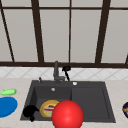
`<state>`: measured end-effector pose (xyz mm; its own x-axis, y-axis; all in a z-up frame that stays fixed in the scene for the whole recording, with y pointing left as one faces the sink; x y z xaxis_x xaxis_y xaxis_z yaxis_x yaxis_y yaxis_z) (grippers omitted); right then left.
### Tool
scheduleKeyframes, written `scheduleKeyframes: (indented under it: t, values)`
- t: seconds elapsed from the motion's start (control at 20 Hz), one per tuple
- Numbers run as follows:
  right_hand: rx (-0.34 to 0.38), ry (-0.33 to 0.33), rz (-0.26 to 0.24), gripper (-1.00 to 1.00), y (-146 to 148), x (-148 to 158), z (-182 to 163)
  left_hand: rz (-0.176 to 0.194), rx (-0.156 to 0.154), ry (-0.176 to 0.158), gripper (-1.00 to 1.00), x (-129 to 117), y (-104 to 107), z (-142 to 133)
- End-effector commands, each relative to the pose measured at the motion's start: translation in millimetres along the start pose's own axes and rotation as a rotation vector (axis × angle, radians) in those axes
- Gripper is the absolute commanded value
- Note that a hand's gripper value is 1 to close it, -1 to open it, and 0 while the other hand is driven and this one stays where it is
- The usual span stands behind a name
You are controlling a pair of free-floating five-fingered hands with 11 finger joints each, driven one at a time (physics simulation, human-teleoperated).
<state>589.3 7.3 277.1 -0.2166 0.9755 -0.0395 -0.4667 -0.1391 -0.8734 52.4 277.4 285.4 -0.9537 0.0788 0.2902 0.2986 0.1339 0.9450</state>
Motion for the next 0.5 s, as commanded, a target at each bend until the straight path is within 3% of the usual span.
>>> scheduleKeyframes:
  t: [0.0,0.15,0.45]
  values:
    - [0.031,-0.018,0.025,-1.00,-3,2,-23,0.000,0.000,0.000,0.00,0,0,0]
    - [0.047,-0.014,0.041,-1.00,-1,1,-43,0.000,0.000,0.000,0.00,0,0,0]
    - [0.112,-0.022,0.016,-1.00,0,-6,-86,0.000,0.000,0.000,0.00,0,0,0]
